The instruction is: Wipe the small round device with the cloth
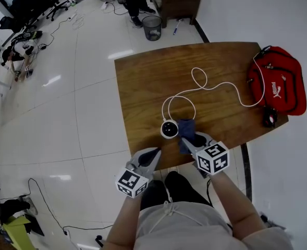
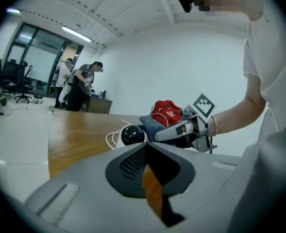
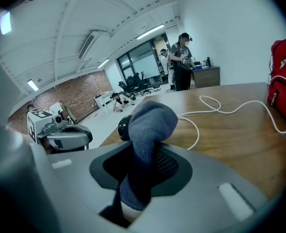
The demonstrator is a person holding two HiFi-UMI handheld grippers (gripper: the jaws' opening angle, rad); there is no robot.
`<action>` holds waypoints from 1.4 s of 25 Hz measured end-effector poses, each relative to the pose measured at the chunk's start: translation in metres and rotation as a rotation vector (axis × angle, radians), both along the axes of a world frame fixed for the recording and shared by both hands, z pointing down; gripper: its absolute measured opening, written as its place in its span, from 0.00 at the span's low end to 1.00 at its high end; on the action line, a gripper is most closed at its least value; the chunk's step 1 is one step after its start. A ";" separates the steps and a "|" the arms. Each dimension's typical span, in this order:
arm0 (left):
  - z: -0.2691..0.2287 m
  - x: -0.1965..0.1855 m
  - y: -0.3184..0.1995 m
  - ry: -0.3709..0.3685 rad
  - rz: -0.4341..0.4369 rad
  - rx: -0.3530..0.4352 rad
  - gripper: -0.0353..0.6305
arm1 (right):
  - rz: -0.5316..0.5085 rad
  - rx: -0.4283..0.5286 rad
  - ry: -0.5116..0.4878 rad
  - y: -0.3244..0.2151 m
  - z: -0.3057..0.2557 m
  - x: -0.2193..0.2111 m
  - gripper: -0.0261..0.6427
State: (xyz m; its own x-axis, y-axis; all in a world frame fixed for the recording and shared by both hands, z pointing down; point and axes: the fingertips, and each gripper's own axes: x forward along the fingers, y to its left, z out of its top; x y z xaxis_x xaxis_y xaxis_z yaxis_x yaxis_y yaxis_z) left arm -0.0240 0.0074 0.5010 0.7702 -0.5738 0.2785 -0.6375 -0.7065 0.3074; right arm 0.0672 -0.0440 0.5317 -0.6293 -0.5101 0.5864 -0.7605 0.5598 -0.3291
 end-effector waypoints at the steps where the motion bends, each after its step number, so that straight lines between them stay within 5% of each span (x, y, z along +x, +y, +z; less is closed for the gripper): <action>1: -0.006 0.005 -0.001 0.011 0.011 0.028 0.06 | 0.004 0.002 -0.003 -0.002 -0.001 0.005 0.20; 3: -0.014 0.013 -0.006 0.007 0.012 0.089 0.07 | 0.016 0.008 -0.005 -0.007 -0.003 0.016 0.20; 4: -0.014 0.017 -0.010 -0.017 0.004 0.110 0.15 | 0.023 0.010 -0.006 -0.010 -0.004 0.021 0.20; 6: -0.002 0.022 -0.020 -0.086 -0.008 0.109 0.52 | 0.031 0.013 -0.008 -0.014 -0.005 0.029 0.20; 7: 0.007 0.024 -0.025 -0.113 -0.012 0.093 0.59 | 0.031 0.015 -0.009 -0.016 -0.005 0.031 0.20; 14: 0.043 0.044 -0.060 -0.159 -0.045 0.046 0.77 | 0.012 -0.005 -0.032 -0.024 0.007 0.037 0.20; 21: 0.061 0.070 -0.084 -0.206 0.003 0.082 0.78 | 0.004 0.003 -0.065 -0.043 0.012 0.041 0.20; 28: 0.062 0.070 -0.097 -0.191 -0.072 0.106 0.77 | -0.006 0.041 -0.099 -0.061 0.007 0.037 0.20; 30: 0.062 0.068 -0.100 -0.199 -0.085 0.108 0.64 | -0.006 0.038 -0.101 -0.062 0.009 0.038 0.20; 35: 0.064 0.069 -0.104 -0.212 -0.087 0.106 0.64 | -0.008 0.028 -0.087 -0.062 0.011 0.043 0.20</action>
